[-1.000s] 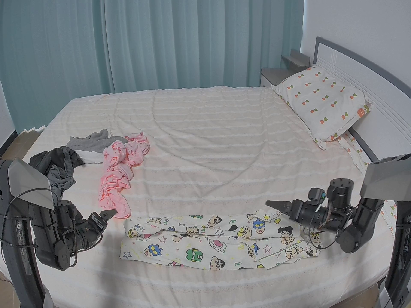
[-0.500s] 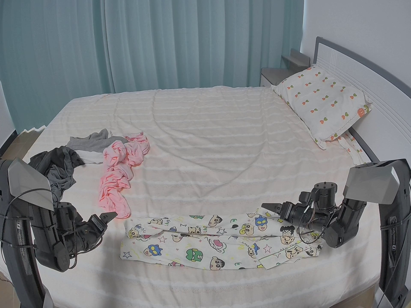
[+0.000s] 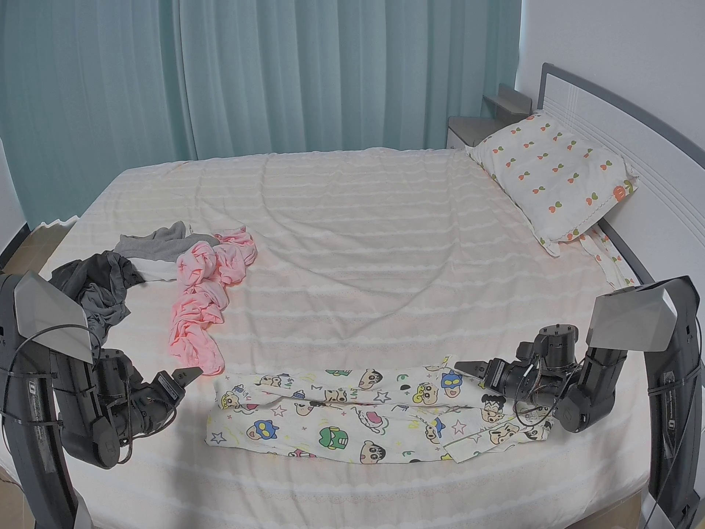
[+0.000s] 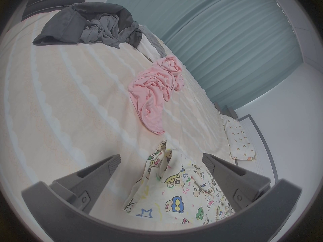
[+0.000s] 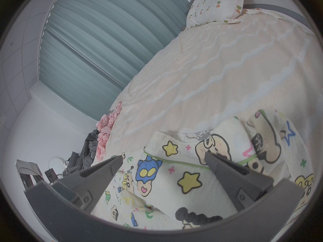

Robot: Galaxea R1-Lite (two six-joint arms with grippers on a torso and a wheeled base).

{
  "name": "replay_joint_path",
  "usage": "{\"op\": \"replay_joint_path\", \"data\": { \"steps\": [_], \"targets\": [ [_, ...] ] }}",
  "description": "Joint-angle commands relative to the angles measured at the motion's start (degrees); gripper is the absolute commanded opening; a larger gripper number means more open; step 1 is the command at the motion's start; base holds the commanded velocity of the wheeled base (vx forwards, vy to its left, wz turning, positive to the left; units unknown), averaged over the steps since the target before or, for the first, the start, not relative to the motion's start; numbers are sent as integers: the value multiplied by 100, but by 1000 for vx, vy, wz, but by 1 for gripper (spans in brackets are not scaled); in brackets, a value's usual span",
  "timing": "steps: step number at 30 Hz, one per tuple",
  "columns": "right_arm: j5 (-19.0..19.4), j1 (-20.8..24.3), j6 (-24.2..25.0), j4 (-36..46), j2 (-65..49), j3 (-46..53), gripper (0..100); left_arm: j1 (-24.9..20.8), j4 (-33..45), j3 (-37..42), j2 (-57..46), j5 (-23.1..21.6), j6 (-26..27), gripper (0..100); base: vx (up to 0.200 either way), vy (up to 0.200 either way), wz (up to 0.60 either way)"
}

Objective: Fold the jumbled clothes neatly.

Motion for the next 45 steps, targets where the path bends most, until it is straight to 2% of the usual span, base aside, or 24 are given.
{"op": "replay_joint_path", "data": {
  "steps": [1,3,6,8,10,11,16,19,22,23,24,30,35,37,38,41,45],
  "targets": [
    [35,-35,63,-223,-274,202,100,-135,-102,42,3,11,93,100,0,0,0],
    [79,-150,177,-724,-441,527,100,-539,-102,16,-50,328,49,100,0,0,0],
    [87,-246,397,-1418,-415,703,100,-1128,74,-177,-59,1057,49,100,0,0,0],
    [123,-387,467,-1489,-450,773,100,-1603,636,-546,-111,1602,49,100,0,0,0],
    [158,-449,476,-1471,-468,773,100,-1822,1164,-819,-226,1813,40,100,0,0,0],
    [193,-484,467,-1471,-468,800,100,-1954,1708,-1091,-401,1910,22,100,0,0,0],
    [202,-475,423,-1471,-476,870,100,-2095,3457,-1979,-920,1936,-338,100,0,0,0],
    [193,-457,405,-1471,-450,870,100,-2095,4908,-2717,-1289,1919,-918,100,0,0,0],
    [193,-449,405,-1471,-450,861,100,-2104,5857,-3201,-1315,1857,-1419,100,0,0,0],
    [193,-449,405,-1471,-450,861,100,-2104,5857,-3201,-1315,1857,-1419,100,0,0,0],
    [193,-449,388,-1471,-441,861,100,-2104,6235,-3403,-1245,1848,-1507,100,0,0,0],
    [184,-440,265,-1471,-397,870,100,-2104,6279,-3429,-999,1787,-1727,100,0,0,0],
    [175,-440,203,-1480,-362,870,100,-1998,6402,-3368,-1087,1725,-1648,100,0,0,0],
    [175,-440,203,-1471,-362,870,100,-1972,6490,-3350,-1113,1725,-1560,100,0,0,0],
    [175,-440,203,-1471,-362,861,100,-1919,6753,-3324,-1131,1760,-1235,100,0,0,0],
    [166,-431,203,-1471,-336,861,100,-1735,6964,-3324,-1157,1796,-883,100,0,0,0],
    [166,-431,203,-1480,-336,852,100,-1594,6956,-3412,-1175,1804,-822,100,0,0,0]
  ]
}}
